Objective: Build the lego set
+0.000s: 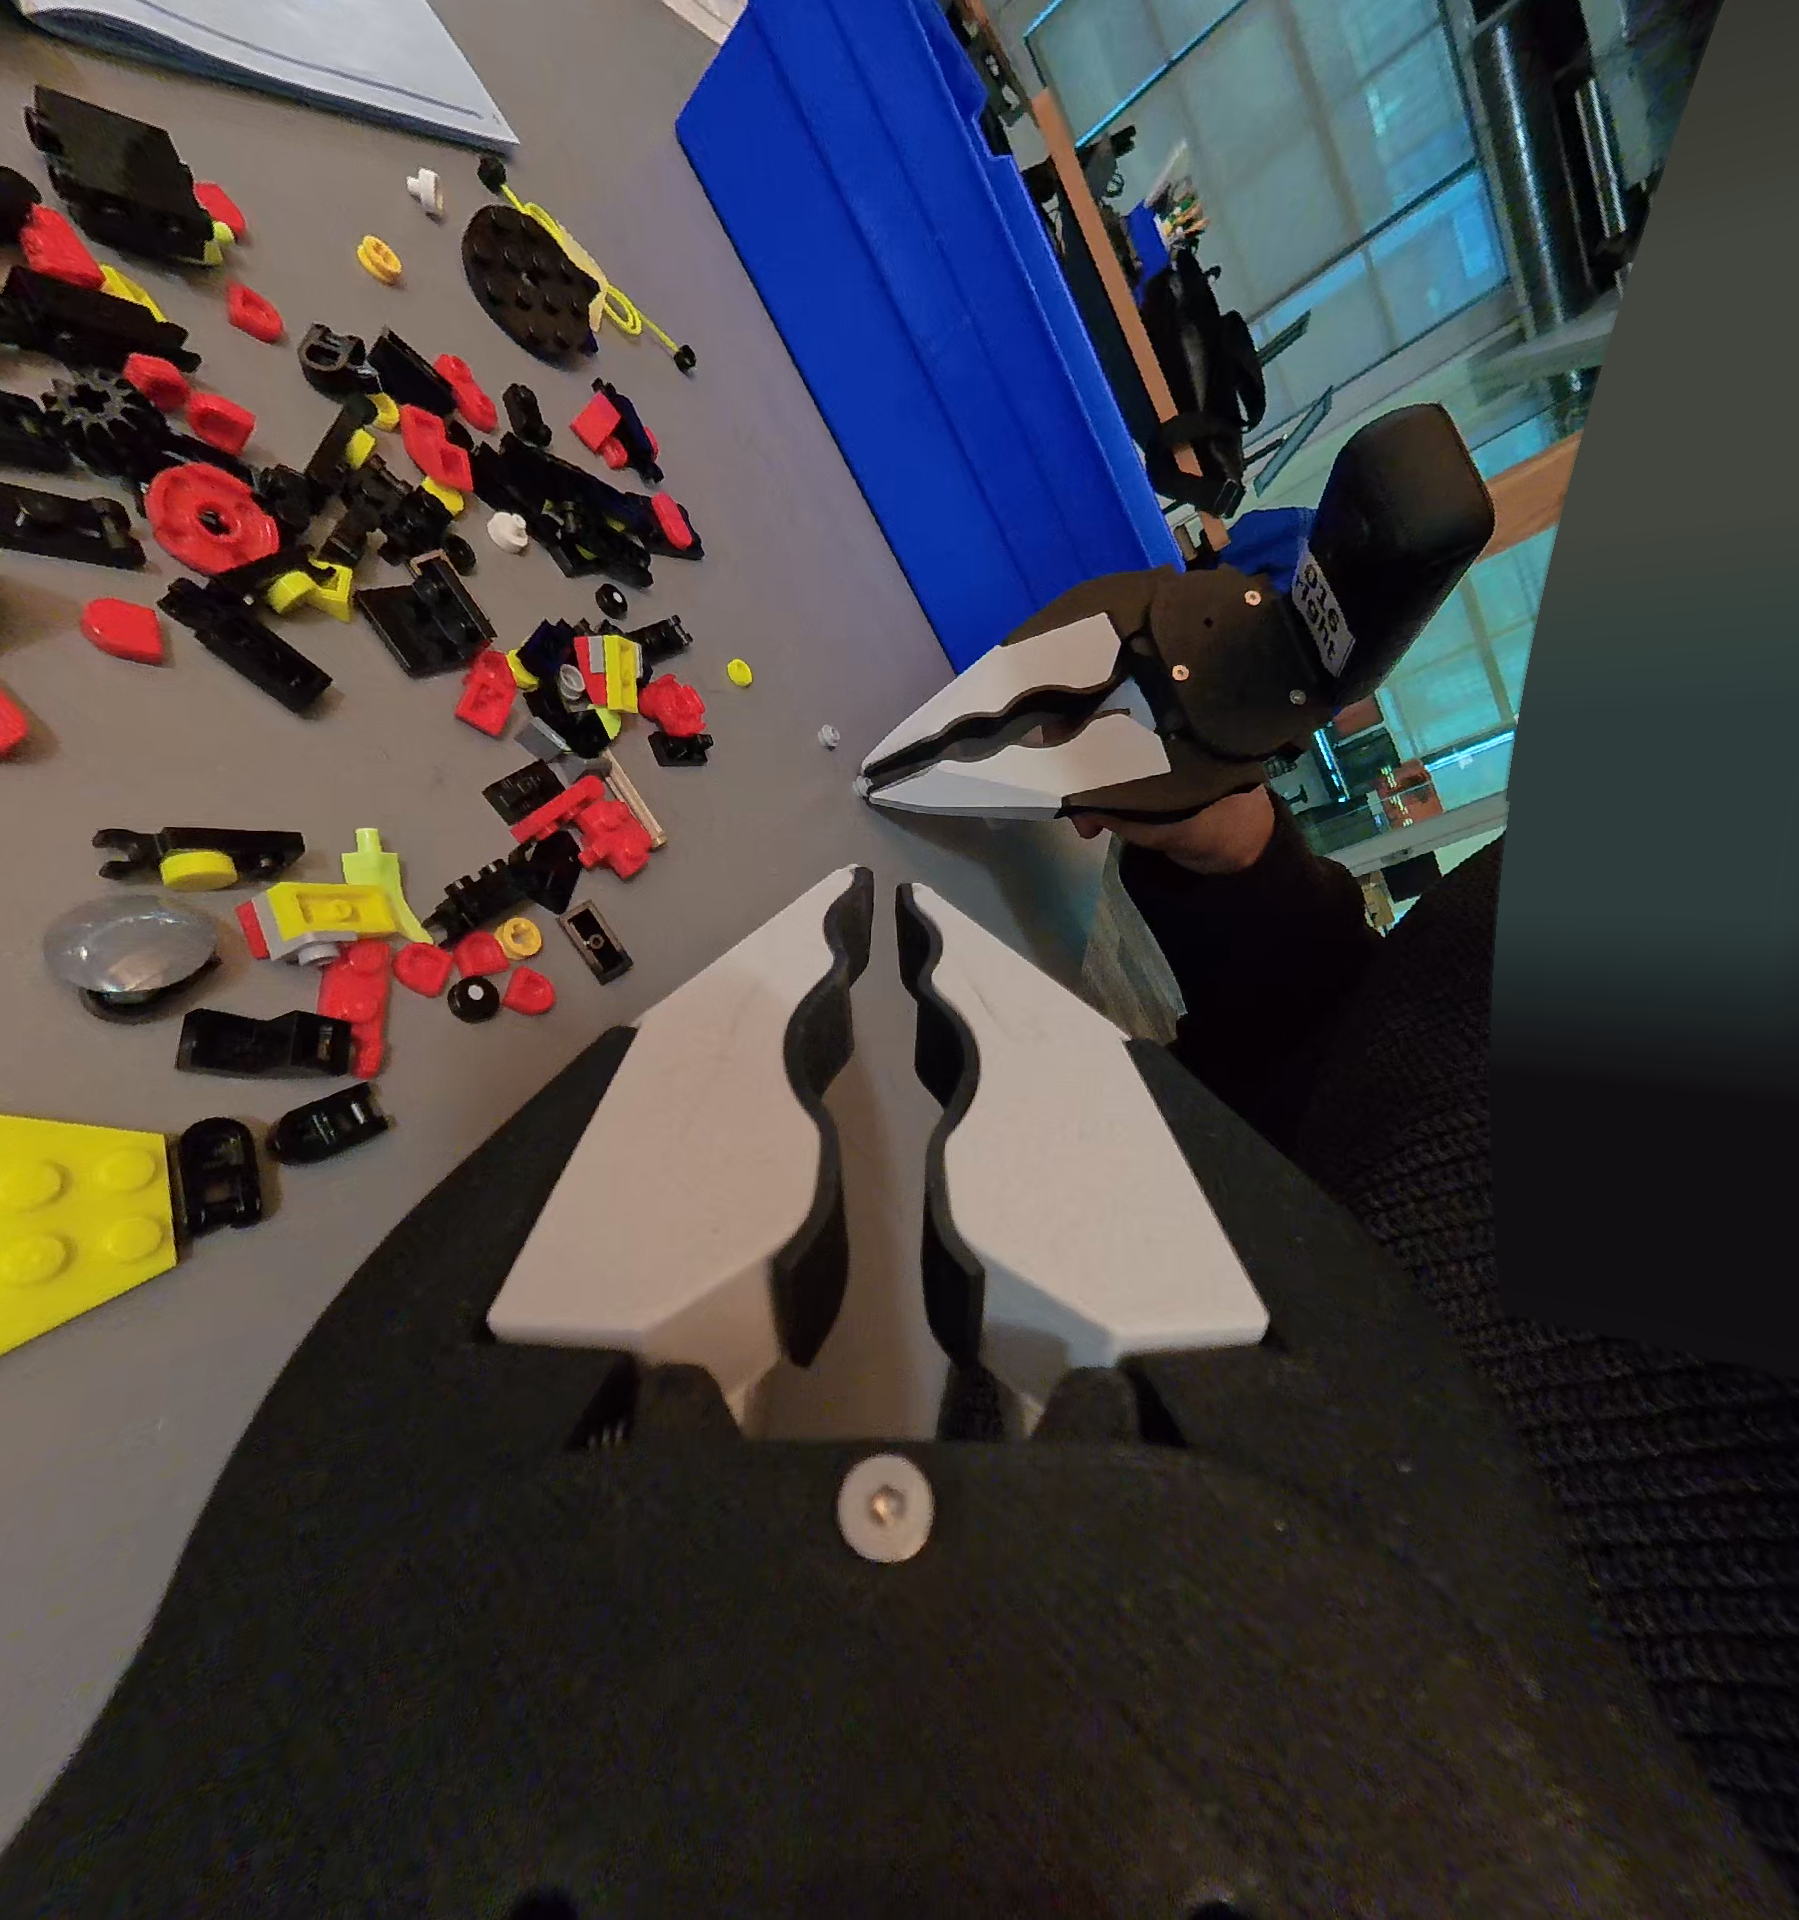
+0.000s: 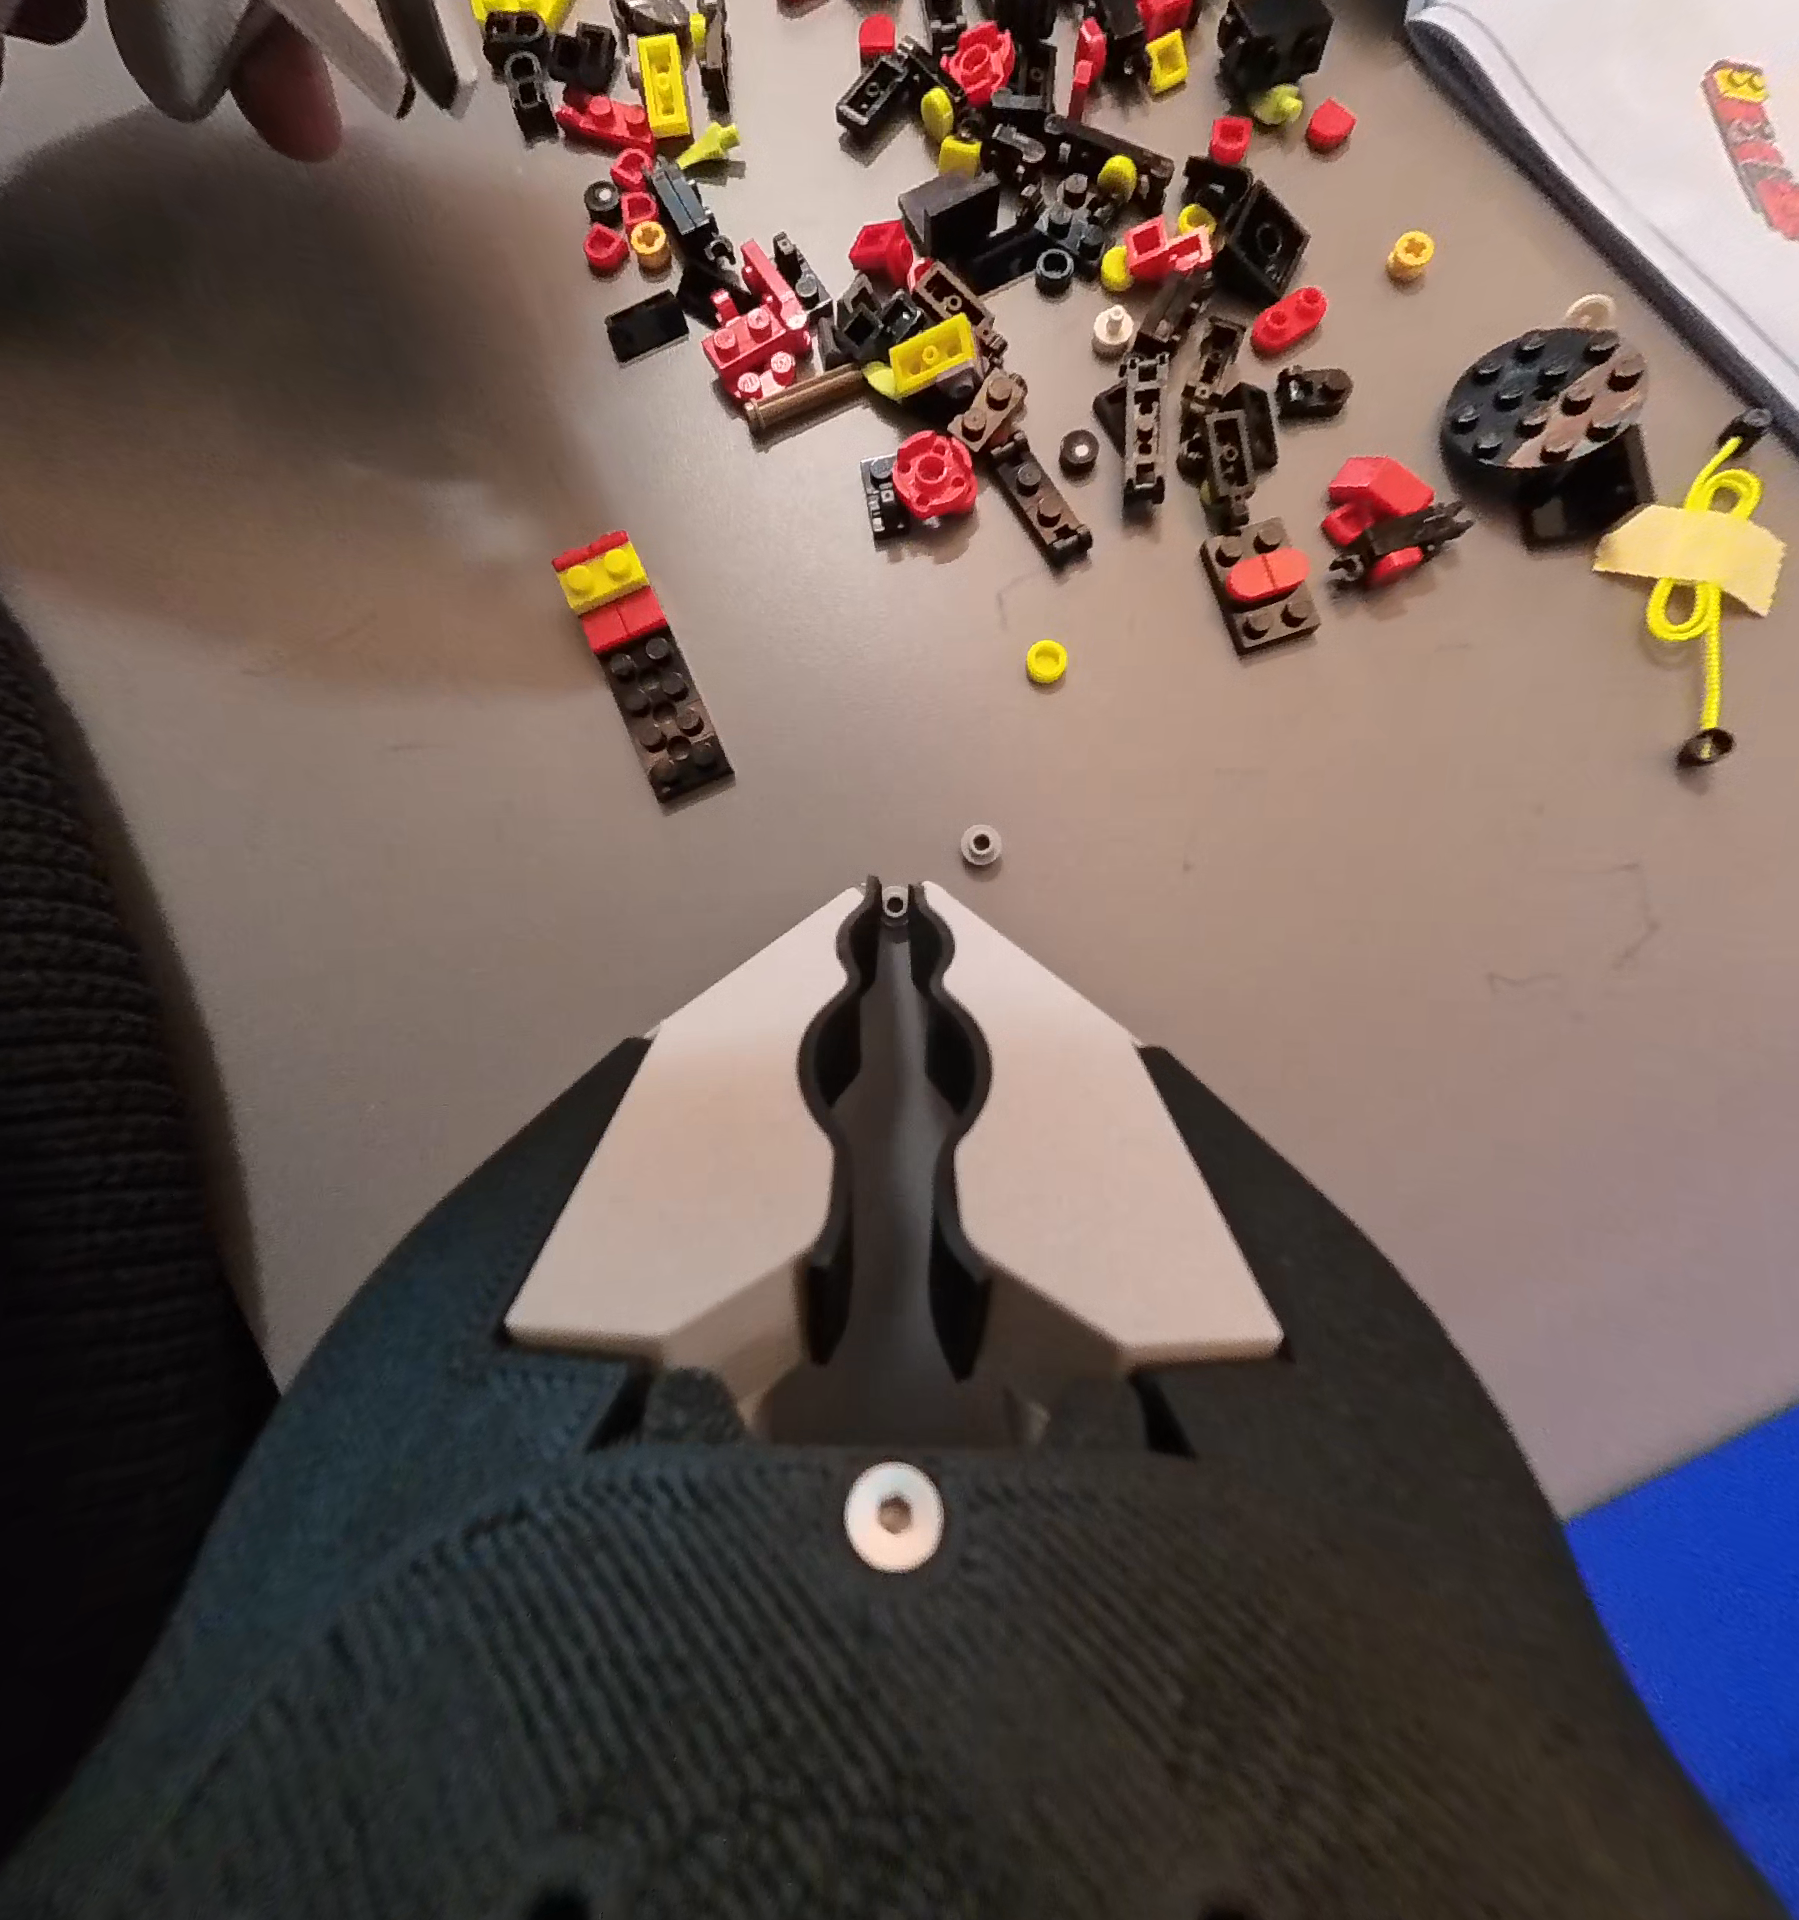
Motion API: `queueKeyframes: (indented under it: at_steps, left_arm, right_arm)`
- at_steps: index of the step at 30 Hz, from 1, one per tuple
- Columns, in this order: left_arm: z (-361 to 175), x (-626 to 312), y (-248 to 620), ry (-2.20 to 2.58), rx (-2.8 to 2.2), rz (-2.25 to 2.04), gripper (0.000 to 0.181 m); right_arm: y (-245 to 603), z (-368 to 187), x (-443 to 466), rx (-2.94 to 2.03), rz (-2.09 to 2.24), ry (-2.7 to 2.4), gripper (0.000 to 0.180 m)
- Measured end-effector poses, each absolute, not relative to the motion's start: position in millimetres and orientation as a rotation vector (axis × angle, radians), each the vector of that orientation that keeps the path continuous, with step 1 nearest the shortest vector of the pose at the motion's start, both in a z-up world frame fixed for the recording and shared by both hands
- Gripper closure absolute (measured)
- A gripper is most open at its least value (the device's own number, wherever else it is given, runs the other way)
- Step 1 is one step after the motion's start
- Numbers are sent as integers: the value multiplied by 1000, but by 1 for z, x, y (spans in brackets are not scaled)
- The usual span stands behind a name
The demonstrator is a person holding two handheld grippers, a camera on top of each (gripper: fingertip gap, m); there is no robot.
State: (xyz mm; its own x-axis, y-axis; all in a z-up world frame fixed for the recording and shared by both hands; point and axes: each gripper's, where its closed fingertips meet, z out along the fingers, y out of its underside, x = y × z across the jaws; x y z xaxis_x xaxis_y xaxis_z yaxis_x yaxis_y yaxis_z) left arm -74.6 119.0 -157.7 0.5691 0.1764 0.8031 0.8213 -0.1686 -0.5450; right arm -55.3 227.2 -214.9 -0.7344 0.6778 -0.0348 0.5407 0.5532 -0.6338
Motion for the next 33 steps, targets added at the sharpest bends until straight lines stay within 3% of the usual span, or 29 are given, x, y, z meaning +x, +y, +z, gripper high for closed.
queueKeyframes:
  at_steps: [12,20,33]
  left_arm:
    - [-159,-72,120,-837,-1685,-724,179]
    - [-168,-63,129,-832,-1733,-761,178]
    - [-198,-41,142,-742,-1983,-652,164]
  right_arm:
    - [224,-212,-57,-1036,999,-2568,178]
    - [170,-189,-54,-904,1264,-2570,178]
    - [159,-204,-55,-869,1168,-2636,177]
